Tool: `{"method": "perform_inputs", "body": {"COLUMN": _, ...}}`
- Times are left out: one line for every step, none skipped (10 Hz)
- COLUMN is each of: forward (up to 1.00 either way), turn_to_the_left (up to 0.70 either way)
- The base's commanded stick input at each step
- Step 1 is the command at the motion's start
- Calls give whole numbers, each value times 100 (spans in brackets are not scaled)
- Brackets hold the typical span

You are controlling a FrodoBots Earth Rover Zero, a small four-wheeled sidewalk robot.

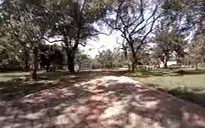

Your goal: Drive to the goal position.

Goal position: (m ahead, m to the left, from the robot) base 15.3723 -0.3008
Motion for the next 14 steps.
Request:
{"method": "perform_inputs", "body": {"forward": 70, "turn_to_the_left": 0}}
{"method": "perform_inputs", "body": {"forward": 70, "turn_to_the_left": 0}}
{"method": "perform_inputs", "body": {"forward": 70, "turn_to_the_left": 0}}
{"method": "perform_inputs", "body": {"forward": 70, "turn_to_the_left": 0}}
{"method": "perform_inputs", "body": {"forward": 70, "turn_to_the_left": 0}}
{"method": "perform_inputs", "body": {"forward": 70, "turn_to_the_left": 0}}
{"method": "perform_inputs", "body": {"forward": 70, "turn_to_the_left": 0}}
{"method": "perform_inputs", "body": {"forward": 70, "turn_to_the_left": 0}}
{"method": "perform_inputs", "body": {"forward": 70, "turn_to_the_left": 0}}
{"method": "perform_inputs", "body": {"forward": 70, "turn_to_the_left": 0}}
{"method": "perform_inputs", "body": {"forward": 70, "turn_to_the_left": 0}}
{"method": "perform_inputs", "body": {"forward": 70, "turn_to_the_left": 0}}
{"method": "perform_inputs", "body": {"forward": 70, "turn_to_the_left": 0}}
{"method": "perform_inputs", "body": {"forward": 70, "turn_to_the_left": 0}}
